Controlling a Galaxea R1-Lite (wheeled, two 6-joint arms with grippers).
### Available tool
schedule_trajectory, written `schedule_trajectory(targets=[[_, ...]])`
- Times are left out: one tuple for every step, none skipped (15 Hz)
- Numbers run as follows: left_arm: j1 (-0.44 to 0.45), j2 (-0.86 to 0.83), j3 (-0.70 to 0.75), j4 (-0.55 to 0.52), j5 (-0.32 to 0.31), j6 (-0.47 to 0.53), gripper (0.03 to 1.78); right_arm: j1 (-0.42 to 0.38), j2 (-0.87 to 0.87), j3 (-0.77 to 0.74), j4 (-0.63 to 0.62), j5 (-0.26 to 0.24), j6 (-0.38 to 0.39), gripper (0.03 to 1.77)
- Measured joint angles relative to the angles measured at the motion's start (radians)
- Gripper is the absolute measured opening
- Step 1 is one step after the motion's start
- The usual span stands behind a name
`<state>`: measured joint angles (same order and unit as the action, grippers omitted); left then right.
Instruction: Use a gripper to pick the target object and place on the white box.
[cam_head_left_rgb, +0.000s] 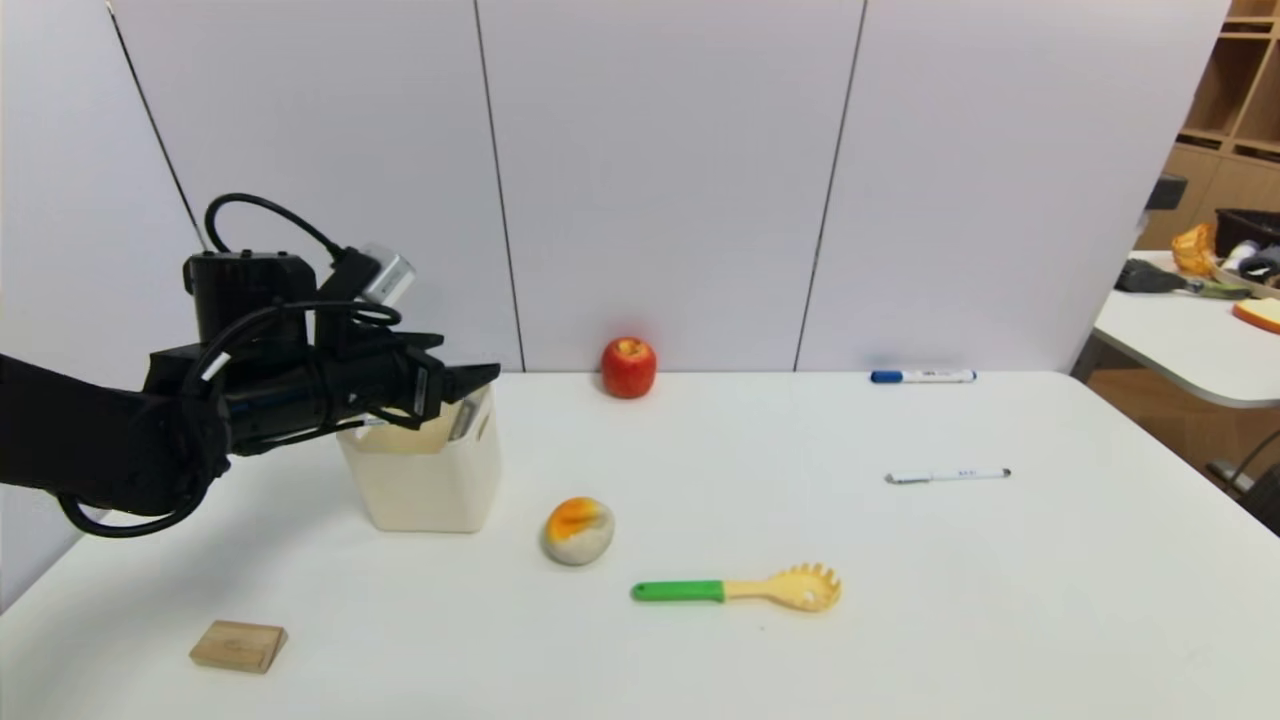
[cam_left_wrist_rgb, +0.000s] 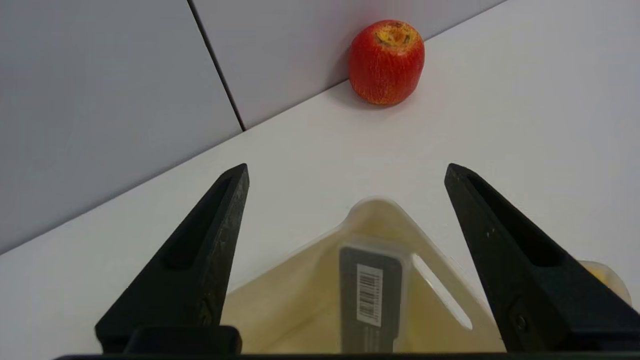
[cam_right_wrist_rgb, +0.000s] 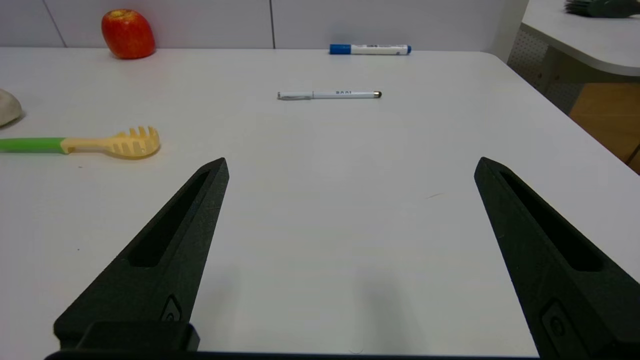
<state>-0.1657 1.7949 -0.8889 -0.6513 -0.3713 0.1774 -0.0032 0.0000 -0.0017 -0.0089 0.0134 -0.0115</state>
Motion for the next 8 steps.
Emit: schedule_trajectory(targets=[[0.0,-0.02,-0.004,0.002,0.008,0.0,1.45,0.0,0.0,0.0,0.0,0.0,0.0,1.7],[0.0,-0.044,-0.013,0.003,0.023,0.001,1.48,0.0,0.0,0.0,0.0,0.0,0.0,1.7],[0.0,-0.07,-0.022,0.007,0.032,0.002,1.51,0.0,0.0,0.0,0.0,0.0,0.0,1.7],[0.0,-0.098,-0.03,0.018,0.038,0.003,1.53,0.0,0.0,0.0,0.0,0.0,0.0,1.7],[0.0,-0.133,-0.037,0.041,0.04,0.004,1.55,0.0,0.0,0.0,0.0,0.0,0.0,1.7],[0.0,-0.17,-0.04,0.066,0.042,0.006,1.57,0.0,0.0,0.0,0.0,0.0,0.0,1.7],[-0.001,-0.212,-0.041,0.095,0.043,0.007,1.59,0.0,0.0,0.0,0.0,0.0,0.0,1.7],[-0.001,-0.258,-0.039,0.125,0.042,0.009,1.6,0.0,0.0,0.0,0.0,0.0,0.0,1.7]])
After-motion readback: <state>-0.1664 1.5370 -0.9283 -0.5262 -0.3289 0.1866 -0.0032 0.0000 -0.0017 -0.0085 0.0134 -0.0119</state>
